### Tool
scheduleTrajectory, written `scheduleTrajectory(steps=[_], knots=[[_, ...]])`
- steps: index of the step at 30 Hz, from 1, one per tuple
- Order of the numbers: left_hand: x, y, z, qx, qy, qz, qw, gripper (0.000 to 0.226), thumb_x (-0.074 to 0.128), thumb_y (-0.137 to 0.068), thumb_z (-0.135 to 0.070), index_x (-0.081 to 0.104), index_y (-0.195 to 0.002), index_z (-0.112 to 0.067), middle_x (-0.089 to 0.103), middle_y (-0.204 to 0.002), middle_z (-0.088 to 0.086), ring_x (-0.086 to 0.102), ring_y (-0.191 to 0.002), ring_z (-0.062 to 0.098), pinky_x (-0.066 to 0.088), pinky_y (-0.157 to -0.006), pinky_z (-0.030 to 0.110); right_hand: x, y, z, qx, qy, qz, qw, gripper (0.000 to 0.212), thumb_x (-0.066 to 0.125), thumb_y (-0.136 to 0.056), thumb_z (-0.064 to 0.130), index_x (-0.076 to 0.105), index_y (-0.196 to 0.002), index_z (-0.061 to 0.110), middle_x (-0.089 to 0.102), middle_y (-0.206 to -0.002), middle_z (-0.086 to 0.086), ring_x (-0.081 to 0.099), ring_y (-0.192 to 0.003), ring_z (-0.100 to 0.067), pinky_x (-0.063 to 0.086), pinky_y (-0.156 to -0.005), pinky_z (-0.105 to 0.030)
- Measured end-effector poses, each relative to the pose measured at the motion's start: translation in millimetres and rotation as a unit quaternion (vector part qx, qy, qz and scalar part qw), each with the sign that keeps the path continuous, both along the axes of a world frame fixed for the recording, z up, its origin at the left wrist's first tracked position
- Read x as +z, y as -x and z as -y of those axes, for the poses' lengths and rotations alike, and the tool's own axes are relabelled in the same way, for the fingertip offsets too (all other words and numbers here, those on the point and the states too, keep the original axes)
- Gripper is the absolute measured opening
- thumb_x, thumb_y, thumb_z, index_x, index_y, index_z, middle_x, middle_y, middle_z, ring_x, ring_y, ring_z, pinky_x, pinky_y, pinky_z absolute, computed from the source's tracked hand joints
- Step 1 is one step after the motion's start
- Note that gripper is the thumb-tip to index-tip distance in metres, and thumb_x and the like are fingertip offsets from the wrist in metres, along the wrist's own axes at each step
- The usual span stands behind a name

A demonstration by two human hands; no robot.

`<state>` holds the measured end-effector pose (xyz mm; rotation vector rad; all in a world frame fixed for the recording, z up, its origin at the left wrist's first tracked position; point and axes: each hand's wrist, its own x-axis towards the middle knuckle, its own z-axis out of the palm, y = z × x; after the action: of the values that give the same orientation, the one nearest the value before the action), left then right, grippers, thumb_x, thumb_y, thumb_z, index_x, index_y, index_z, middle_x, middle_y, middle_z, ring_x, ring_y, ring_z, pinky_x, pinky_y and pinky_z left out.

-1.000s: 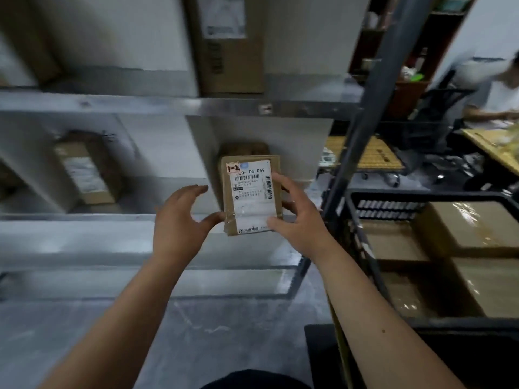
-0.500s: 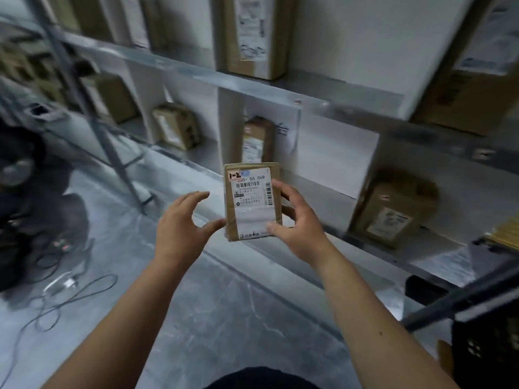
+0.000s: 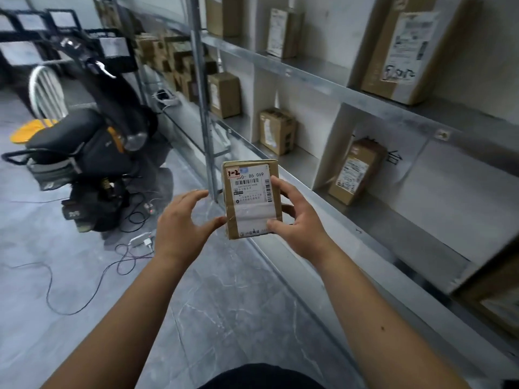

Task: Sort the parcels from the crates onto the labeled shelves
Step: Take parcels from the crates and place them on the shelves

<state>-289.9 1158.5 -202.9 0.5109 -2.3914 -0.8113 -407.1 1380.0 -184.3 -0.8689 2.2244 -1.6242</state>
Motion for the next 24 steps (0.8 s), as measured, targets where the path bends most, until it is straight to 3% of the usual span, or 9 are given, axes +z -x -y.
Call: scheduleTrajectory(steps=[4,7,10,13,18,24], knots=[[-3,-12,32,0.039,0.037,0.005,0.999,0.085,0.058,-0.072,-0.079,0.065,-0.135,-0.023,0.063,-0.141,0.001,0.057,-0.131,0.023,0.048,-0.107,0.056,1,4,37,0.044,0.014,-0.002,0.999,0.085,0.07,-0.086,-0.002,0.045,-0.148,0.051,0.053,-0.143,0.028,0.054,-0.131,-0.01,0.056,-0.103,-0.039],[-3,-16,51,0.06,0.036,0.0,0.998,0.076,0.066,-0.076,-0.073,0.066,-0.134,-0.024,0.062,-0.142,0.001,0.058,-0.131,0.023,0.049,-0.104,0.059,4,5,61,0.056,0.031,0.003,0.998,0.085,0.07,-0.086,-0.004,0.046,-0.148,0.05,0.054,-0.137,0.033,0.055,-0.13,-0.013,0.06,-0.093,-0.03],[1,-14,65,0.078,0.046,-0.006,0.996,0.069,0.075,-0.078,-0.063,0.067,-0.133,-0.023,0.063,-0.141,0.001,0.057,-0.132,0.023,0.049,-0.103,0.06,8,9,78,0.065,0.039,0.002,0.997,0.085,0.071,-0.087,-0.003,0.046,-0.146,0.052,0.054,-0.133,0.037,0.055,-0.131,-0.017,0.061,-0.095,-0.04],[5,-10,76,0.091,0.048,-0.009,0.995,0.071,0.073,-0.078,-0.066,0.067,-0.134,-0.022,0.062,-0.142,0.002,0.057,-0.133,0.024,0.049,-0.104,0.06,13,16,92,0.078,0.042,0.0,0.996,0.084,0.071,-0.087,-0.002,0.045,-0.145,0.054,0.054,-0.132,0.038,0.054,-0.132,-0.02,0.059,-0.097,-0.049],[10,4,95,0.101,0.05,-0.013,0.994,0.069,0.073,-0.081,-0.064,0.066,-0.135,-0.023,0.061,-0.143,0.001,0.055,-0.134,0.023,0.048,-0.106,0.058,20,34,113,0.091,0.048,-0.017,0.994,0.083,0.073,-0.087,0.0,0.045,-0.147,0.05,0.053,-0.136,0.035,0.055,-0.131,-0.021,0.056,-0.102,-0.05],[19,37,122,0.108,0.051,-0.021,0.993,0.066,0.079,-0.08,-0.056,0.067,-0.135,-0.021,0.062,-0.142,0.001,0.055,-0.134,0.023,0.048,-0.107,0.057,25,71,141,0.105,0.057,-0.029,0.992,0.084,0.078,-0.088,0.002,0.044,-0.145,0.052,0.052,-0.136,0.033,0.055,-0.131,-0.017,0.057,-0.098,-0.024]])
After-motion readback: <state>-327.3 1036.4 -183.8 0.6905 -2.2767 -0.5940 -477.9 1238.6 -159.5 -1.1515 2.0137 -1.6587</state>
